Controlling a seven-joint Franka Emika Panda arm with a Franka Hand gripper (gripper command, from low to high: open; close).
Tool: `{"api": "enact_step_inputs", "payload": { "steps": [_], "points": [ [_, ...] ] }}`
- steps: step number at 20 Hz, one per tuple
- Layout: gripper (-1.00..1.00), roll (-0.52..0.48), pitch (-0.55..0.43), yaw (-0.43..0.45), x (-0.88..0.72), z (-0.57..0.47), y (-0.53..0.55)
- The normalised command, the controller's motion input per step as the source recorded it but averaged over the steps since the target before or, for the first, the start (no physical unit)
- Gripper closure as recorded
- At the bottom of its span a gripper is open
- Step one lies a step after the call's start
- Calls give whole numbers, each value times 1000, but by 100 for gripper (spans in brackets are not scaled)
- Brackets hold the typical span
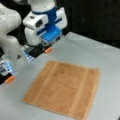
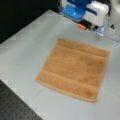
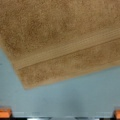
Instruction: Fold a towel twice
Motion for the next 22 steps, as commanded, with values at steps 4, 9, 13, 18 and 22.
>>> {"api": "enact_step_inputs", "payload": {
  "steps": [4, 9, 13, 18, 22],
  "points": [
    [-100, 36, 233, 80, 45, 9, 38],
    [-100, -72, 209, 78, 213, 43, 158],
    [-100, -36, 212, 12, 298, 73, 194],
    [-100, 7, 197, -142, 338, 89, 203],
    [-100, 3, 178, -235, 367, 82, 217]
  ]
}}
